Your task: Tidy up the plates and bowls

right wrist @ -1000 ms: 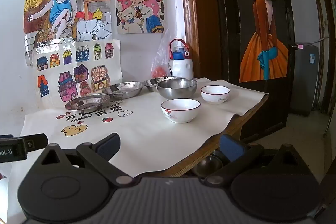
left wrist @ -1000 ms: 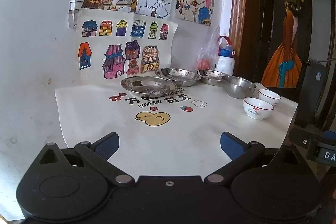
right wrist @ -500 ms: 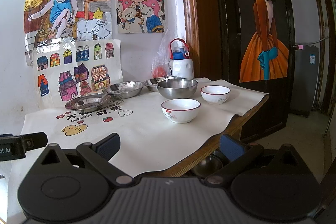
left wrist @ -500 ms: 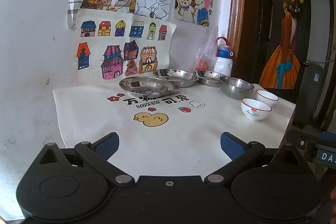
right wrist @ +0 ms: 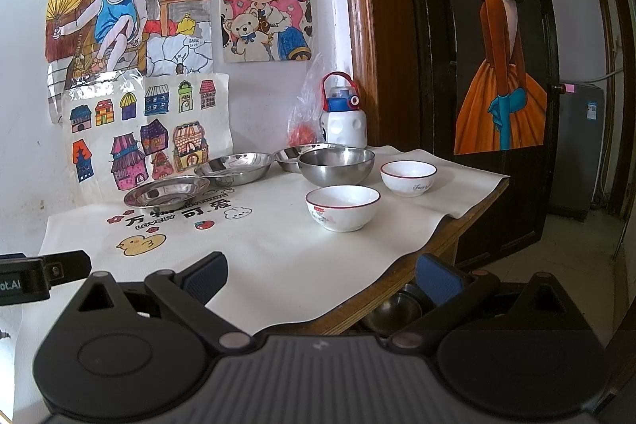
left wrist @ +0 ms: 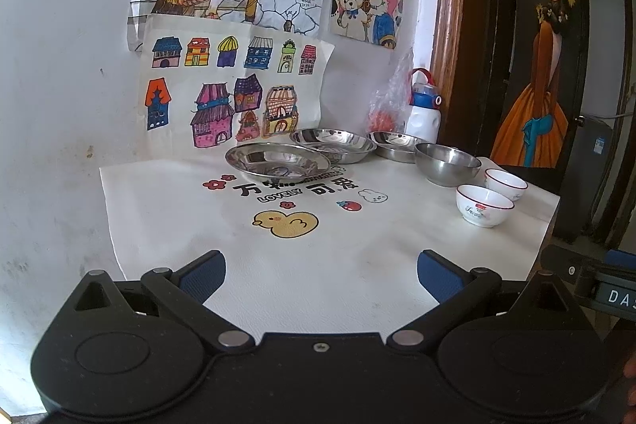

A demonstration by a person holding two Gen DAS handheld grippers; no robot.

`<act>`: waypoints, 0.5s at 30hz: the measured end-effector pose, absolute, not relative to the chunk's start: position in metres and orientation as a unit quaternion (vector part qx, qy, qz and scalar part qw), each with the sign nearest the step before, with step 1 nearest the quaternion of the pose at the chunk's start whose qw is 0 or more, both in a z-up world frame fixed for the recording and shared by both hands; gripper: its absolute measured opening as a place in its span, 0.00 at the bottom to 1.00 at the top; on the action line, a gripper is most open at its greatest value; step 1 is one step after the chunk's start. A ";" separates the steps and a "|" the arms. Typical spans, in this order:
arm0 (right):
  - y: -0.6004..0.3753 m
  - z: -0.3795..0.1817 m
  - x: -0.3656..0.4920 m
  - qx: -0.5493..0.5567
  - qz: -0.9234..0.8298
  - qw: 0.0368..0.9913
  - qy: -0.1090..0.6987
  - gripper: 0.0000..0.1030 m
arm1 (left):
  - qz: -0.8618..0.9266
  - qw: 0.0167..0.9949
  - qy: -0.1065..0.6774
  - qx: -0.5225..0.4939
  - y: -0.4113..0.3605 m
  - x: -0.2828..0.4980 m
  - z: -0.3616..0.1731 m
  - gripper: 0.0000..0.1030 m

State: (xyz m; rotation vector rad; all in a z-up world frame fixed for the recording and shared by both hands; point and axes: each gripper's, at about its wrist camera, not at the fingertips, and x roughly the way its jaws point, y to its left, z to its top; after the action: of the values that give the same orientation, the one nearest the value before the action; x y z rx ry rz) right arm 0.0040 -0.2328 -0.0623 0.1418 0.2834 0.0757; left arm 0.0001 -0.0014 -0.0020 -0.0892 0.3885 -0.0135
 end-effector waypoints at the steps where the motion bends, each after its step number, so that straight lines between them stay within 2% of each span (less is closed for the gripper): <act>1: -0.233 -0.062 0.004 0.071 0.038 0.987 0.141 1.00 | -0.006 0.980 0.193 -0.044 -0.002 0.000 -0.002 0.99; 15: -0.233 -0.062 0.003 0.070 0.038 0.987 0.141 1.00 | -0.007 0.980 0.194 -0.045 0.000 0.000 -0.002 0.99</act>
State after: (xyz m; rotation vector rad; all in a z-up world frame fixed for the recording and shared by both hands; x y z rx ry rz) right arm 0.0032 -0.2330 -0.0624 0.1416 0.2841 0.0761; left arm 0.0003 0.0004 -0.0016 -0.0905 0.3905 -0.0132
